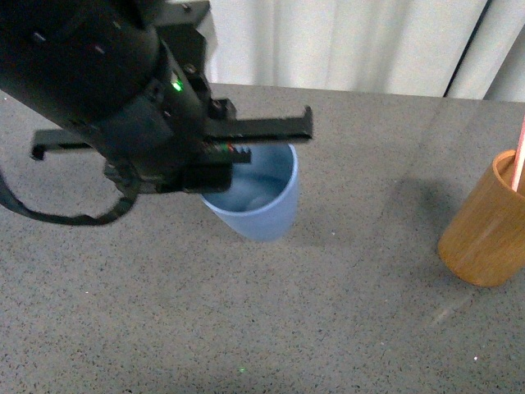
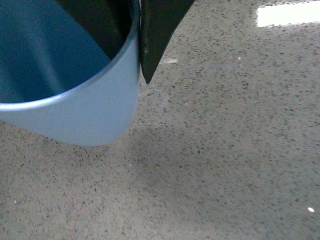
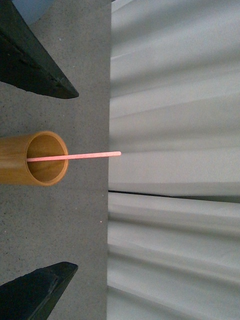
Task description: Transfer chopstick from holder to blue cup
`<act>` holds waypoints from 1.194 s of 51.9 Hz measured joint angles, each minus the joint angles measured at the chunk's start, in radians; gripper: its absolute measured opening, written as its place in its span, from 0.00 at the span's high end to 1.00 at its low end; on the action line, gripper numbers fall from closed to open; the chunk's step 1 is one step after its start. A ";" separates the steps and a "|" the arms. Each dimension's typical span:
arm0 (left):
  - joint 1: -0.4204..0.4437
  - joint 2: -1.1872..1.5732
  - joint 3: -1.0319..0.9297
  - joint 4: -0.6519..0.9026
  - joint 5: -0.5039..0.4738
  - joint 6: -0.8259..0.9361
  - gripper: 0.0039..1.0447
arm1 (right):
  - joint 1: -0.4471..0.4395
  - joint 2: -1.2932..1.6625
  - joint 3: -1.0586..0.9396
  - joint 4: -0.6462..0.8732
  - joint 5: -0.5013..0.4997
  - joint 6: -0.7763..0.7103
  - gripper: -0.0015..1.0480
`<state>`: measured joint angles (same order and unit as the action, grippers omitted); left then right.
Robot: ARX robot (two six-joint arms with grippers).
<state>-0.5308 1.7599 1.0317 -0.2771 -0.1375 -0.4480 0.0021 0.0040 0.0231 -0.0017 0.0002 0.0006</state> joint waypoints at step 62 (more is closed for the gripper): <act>0.004 0.084 0.085 0.007 -0.018 -0.001 0.06 | 0.000 0.000 0.000 0.000 0.000 0.000 0.10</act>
<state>-0.5270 1.8435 1.1168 -0.2703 -0.1558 -0.4488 0.0021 0.0040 0.0231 -0.0017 0.0002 0.0006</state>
